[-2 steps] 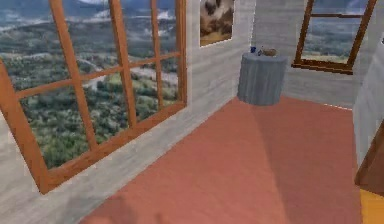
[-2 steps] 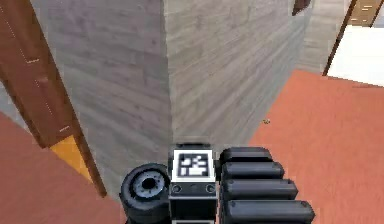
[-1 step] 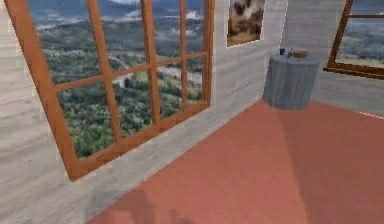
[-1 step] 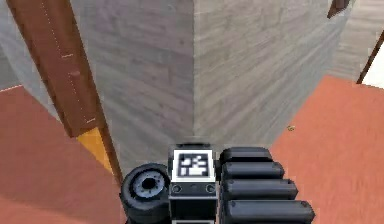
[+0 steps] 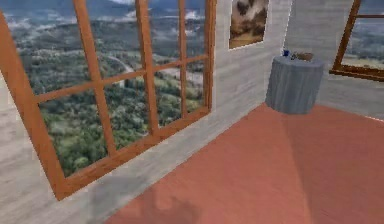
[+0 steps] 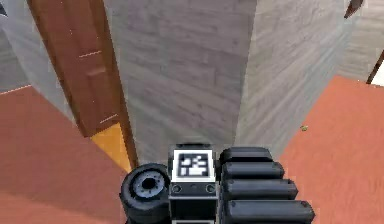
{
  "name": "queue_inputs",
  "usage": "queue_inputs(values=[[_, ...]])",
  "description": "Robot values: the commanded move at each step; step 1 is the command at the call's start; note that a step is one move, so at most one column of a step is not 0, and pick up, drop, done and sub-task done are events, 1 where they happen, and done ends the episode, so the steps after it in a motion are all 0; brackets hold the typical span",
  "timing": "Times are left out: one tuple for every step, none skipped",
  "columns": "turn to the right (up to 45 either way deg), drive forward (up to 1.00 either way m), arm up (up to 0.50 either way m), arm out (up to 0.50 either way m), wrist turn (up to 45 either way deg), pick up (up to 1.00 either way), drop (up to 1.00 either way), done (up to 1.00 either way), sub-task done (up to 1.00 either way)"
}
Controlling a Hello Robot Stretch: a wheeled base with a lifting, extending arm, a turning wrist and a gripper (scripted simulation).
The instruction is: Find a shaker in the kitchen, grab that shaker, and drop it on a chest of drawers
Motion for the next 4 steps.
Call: queue_inputs(values=[[39.0,0.0,0.0,0.0,0.0,0.0,0.0,0.0,0.0],[0.0,1.0,0.0,0.0,0.0,0.0,0.0,0.0,0.0],[9.0,0.0,0.0,0.0,0.0,0.0,0.0,0.0,0.0],[0.0,0.15,0.0,0.0,0.0,0.0,0.0,0.0,0.0]])
